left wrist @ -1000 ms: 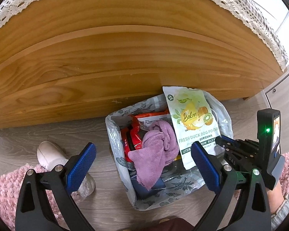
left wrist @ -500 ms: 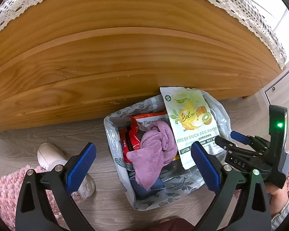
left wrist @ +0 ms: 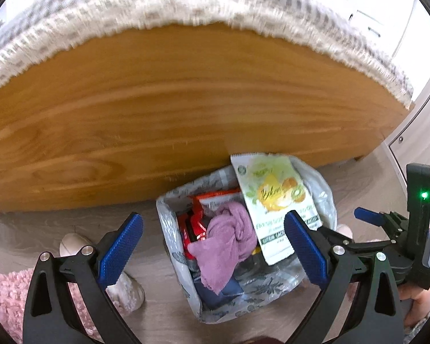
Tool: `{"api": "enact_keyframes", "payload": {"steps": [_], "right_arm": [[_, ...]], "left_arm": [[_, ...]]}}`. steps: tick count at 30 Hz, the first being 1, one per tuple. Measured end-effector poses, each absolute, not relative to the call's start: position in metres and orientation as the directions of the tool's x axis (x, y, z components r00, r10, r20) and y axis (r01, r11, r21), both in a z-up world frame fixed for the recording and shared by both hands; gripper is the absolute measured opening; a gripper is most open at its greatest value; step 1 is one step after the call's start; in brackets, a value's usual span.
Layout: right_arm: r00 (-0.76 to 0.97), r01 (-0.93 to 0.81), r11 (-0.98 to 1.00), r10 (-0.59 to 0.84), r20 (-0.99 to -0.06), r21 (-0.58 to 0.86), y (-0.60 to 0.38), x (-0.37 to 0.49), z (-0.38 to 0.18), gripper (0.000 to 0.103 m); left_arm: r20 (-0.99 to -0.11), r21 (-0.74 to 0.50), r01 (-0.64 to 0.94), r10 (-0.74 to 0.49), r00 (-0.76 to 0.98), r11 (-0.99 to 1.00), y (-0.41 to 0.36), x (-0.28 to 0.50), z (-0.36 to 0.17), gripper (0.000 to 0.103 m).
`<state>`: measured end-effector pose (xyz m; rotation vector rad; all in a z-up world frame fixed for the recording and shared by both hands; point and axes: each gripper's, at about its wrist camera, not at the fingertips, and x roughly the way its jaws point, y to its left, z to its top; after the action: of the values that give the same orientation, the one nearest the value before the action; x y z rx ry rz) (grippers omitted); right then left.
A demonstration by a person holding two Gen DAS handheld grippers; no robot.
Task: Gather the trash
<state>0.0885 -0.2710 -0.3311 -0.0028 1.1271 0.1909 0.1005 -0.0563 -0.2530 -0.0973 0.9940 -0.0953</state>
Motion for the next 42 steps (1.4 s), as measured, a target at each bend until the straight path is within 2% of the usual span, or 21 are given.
{"api": "enact_keyframes", "payload": {"steps": [7, 13, 22, 27, 33, 42], "right_arm": [[0.467, -0.183, 0.982, 0.135, -0.874, 0.054, -0.260, 0.073, -0.302, 0.095], [0.535, -0.192, 0.978, 0.170, -0.827, 0.077, -0.261, 0.049, -0.261, 0.095], [0.585, -0.167, 0.976, 0.214, -0.783, 0.142, -0.273, 0.018, -0.202, 0.095], [0.606, -0.175, 0.970, 0.243, -0.757, 0.171, -0.270, -0.001, -0.177, 0.095], [0.651, -0.177, 0.973, 0.231, -0.724, 0.151, -0.268, -0.021, -0.153, 0.095], [0.681, -0.182, 0.974, 0.225, -0.696, 0.137, -0.268, -0.034, -0.143, 0.095]], "left_arm": [[-0.767, -0.142, 0.059, -0.147, 0.625, 0.988, -0.052, 0.080, -0.215, 0.095], [-0.730, -0.133, 0.091, -0.160, 0.664, 0.987, -0.052, 0.059, -0.185, 0.095], [-0.657, -0.176, 0.177, -0.249, 0.712, 0.968, -0.050, 0.023, -0.137, 0.096], [-0.632, -0.128, 0.189, -0.226, 0.741, 0.974, -0.052, -0.001, -0.121, 0.096], [-0.623, -0.125, 0.134, -0.183, 0.761, 0.983, -0.048, -0.022, -0.112, 0.096], [-0.607, -0.095, 0.114, -0.148, 0.780, 0.989, -0.045, -0.034, -0.103, 0.096]]}}
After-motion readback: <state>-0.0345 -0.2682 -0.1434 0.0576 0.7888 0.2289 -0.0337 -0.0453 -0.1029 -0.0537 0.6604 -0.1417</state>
